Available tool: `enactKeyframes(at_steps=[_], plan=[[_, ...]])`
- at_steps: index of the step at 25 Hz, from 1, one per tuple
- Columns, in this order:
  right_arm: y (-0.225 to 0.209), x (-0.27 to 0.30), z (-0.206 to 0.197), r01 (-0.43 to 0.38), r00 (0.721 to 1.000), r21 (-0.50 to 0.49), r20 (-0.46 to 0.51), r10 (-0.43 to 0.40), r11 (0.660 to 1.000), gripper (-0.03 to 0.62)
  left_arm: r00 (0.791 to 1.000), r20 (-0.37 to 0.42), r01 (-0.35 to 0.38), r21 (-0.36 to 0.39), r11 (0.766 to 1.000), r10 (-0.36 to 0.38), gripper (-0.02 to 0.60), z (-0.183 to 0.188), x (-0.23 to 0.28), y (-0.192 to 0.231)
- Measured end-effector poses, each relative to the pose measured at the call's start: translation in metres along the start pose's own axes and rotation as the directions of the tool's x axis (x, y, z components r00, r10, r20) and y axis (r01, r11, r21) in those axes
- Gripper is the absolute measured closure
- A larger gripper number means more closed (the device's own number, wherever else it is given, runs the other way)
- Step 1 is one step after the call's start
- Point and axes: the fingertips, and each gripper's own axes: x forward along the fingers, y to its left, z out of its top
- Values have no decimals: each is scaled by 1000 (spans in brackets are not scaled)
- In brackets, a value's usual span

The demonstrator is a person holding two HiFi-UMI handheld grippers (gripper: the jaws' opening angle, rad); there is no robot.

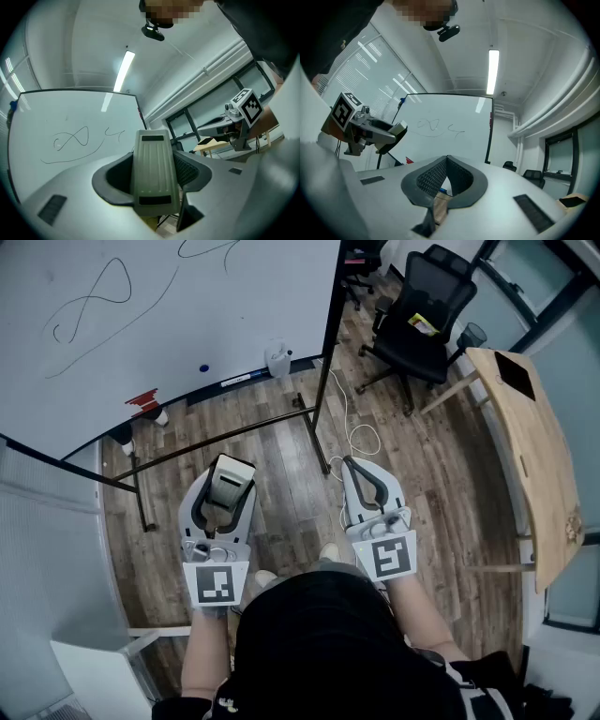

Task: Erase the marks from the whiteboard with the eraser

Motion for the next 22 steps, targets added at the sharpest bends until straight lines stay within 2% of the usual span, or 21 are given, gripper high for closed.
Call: enactKeyframes(at_steps=[3, 4, 5, 7, 11, 13, 16, 22], plan=[[-19, -6, -3, 2, 1000, 10, 8, -2, 1000, 568, 1000, 13, -17, -18, 1000, 17, 319, 11, 16, -11], [-25, -8, -4, 3, 1000, 15, 11, -3, 1000, 568, 999, 23, -30, -52, 998, 31, 319, 14, 21, -15], [-31, -10, -6, 3, 1000, 19, 13, -4, 1000, 568, 998, 40, -48, -119, 992, 53, 319, 18, 27, -19], [-44, -14, -10, 3, 1000, 22, 16, -4, 1000, 568, 995, 69, -53, -229, 972, 71, 319, 27, 39, -28], [-72, -21, -19, -7, 1000, 49, 23, 6, 999, 568, 995, 80, -28, -347, 938, 60, 319, 34, 66, -46], [-86, -24, -24, -25, 999, 73, 29, 23, 997, 566, 995, 75, -34, -365, 931, 65, 319, 36, 79, -54], [-104, -27, -33, -41, 999, 84, 26, 39, 996, 566, 996, 70, -35, -359, 933, 64, 319, 38, 97, -64], [-129, -11, -51, -33, 999, 123, 14, 31, 992, 566, 997, 57, -26, -390, 920, 52, 319, 30, 128, -69]])
